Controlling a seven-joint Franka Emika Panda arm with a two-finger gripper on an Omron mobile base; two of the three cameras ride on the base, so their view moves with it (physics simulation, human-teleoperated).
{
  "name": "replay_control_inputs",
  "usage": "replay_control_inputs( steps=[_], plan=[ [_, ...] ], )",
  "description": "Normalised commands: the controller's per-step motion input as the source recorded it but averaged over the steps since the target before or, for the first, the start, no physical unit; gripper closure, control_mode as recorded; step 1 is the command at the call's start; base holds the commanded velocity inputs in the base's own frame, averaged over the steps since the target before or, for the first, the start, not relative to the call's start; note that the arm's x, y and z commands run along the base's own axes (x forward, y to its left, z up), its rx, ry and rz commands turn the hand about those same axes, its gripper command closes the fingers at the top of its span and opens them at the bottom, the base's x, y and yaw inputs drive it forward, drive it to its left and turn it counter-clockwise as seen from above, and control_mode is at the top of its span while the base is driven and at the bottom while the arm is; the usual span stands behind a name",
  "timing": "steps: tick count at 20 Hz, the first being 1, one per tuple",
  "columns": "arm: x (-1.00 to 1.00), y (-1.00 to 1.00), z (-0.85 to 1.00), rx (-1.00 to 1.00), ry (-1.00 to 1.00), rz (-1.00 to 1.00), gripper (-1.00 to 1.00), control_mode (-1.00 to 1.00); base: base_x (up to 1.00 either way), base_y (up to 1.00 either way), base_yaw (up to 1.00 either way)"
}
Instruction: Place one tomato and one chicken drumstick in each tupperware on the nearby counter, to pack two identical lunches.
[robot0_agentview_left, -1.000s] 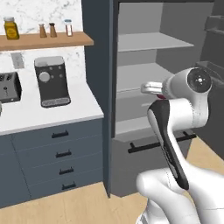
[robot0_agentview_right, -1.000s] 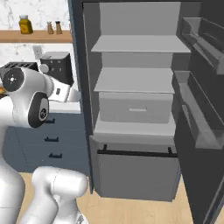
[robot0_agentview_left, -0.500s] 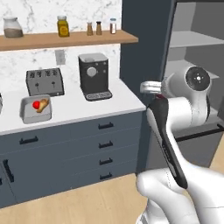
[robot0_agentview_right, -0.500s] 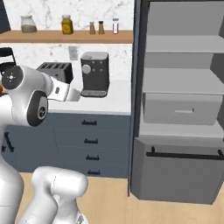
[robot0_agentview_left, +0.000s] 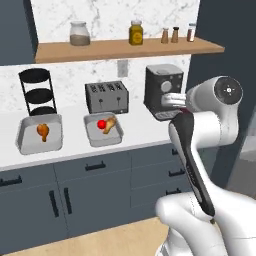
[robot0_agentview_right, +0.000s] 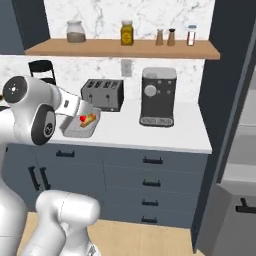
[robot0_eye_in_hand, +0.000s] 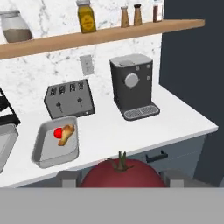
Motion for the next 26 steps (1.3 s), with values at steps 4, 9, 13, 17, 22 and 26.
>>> replay_control_inputs(
  steps=[4, 9, 13, 17, 22, 26],
  plan=[
    [0.0, 0.0, 0.0, 0.0, 0.0, 0.0, 1.0, 1.0, 0.91, 1.0, 0.13],
    [0.0, 0.0, 0.0, 0.0, 0.0, 0.0, 1.0, 1.0, 0.81, 1.0, 0.0],
    [0.0, 0.0, 0.0, 0.0, 0.0, 0.0, 1.0, 1.0, 0.33, 1.0, -0.09],
    [0.0, 0.0, 0.0, 0.0, 0.0, 0.0, 1.0, 1.0, 0.07, 1.0, -0.21],
    [0.0, 0.0, 0.0, 0.0, 0.0, 0.0, 1.0, 1.0, 0.14, 0.51, -0.29],
    [0.09, -0.02, -0.5, -0.01, 0.0, -0.1, 1.0, -1.0, 0.0, 0.0, 0.0]
  ],
)
